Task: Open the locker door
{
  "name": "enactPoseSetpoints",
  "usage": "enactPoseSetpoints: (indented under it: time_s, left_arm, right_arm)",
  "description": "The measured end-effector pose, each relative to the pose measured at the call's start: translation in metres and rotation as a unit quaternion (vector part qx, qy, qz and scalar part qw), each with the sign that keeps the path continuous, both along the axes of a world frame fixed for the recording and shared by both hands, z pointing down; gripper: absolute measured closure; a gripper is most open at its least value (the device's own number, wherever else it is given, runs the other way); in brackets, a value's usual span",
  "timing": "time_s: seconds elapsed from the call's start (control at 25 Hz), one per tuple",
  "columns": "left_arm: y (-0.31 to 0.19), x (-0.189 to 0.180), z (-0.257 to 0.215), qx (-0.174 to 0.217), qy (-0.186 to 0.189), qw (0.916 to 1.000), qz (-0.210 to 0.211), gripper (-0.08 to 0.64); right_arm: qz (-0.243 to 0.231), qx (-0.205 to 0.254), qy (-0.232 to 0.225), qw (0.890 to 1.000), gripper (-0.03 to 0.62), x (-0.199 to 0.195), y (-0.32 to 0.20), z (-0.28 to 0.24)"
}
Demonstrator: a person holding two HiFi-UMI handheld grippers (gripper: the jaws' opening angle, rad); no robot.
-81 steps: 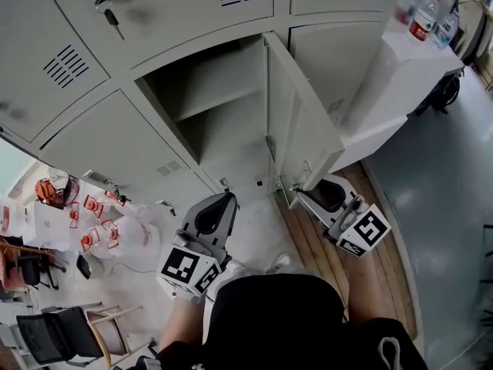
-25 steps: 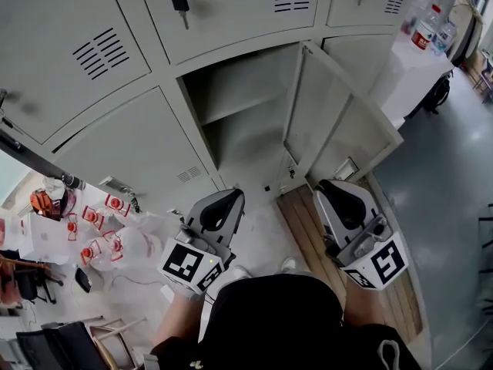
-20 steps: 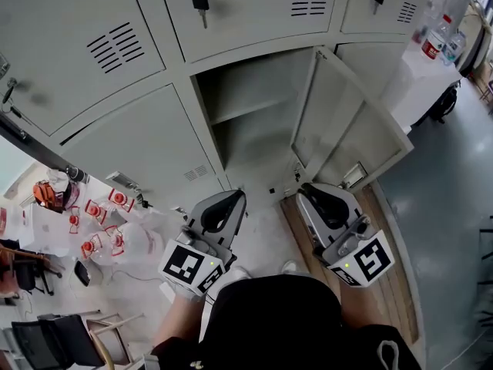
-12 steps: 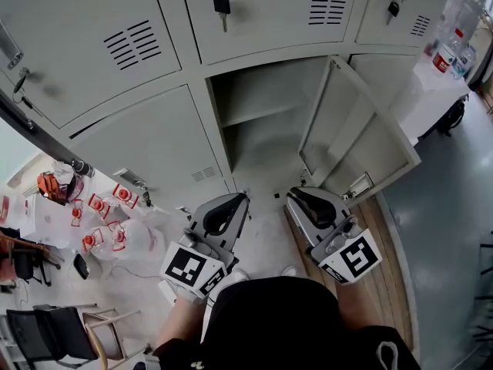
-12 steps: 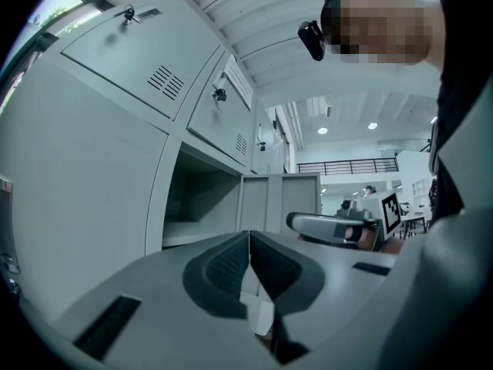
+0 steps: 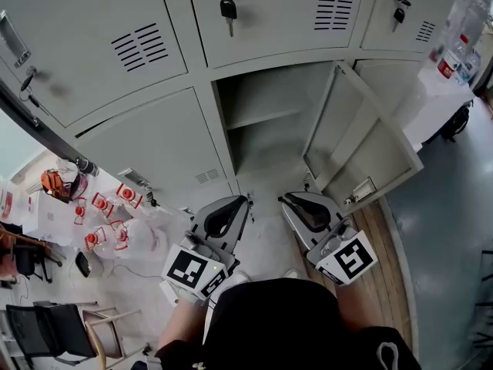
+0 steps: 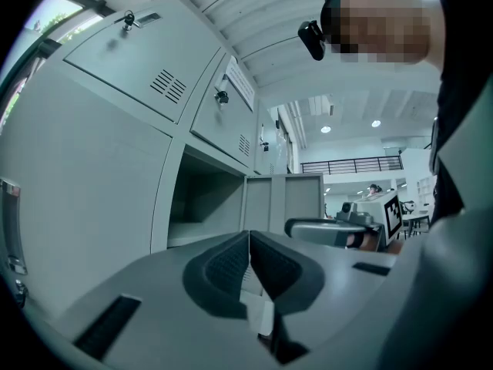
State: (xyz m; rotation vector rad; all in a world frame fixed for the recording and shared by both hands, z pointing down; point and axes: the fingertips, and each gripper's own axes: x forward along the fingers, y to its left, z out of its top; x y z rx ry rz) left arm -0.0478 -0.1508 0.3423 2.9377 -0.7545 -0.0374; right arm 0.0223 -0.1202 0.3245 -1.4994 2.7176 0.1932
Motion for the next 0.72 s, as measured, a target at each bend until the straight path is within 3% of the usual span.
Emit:
enactPoseSetpoints:
  time_s: [0.72]
  left_arm:
    - [0.011, 0.009, 0.004, -0.005, 0.000, 1.0000, 0.005, 0.537]
  right_arm:
    - [0.014, -0.002, -0.007, 1.000, 0.540, 0.013, 0.014, 0.001]
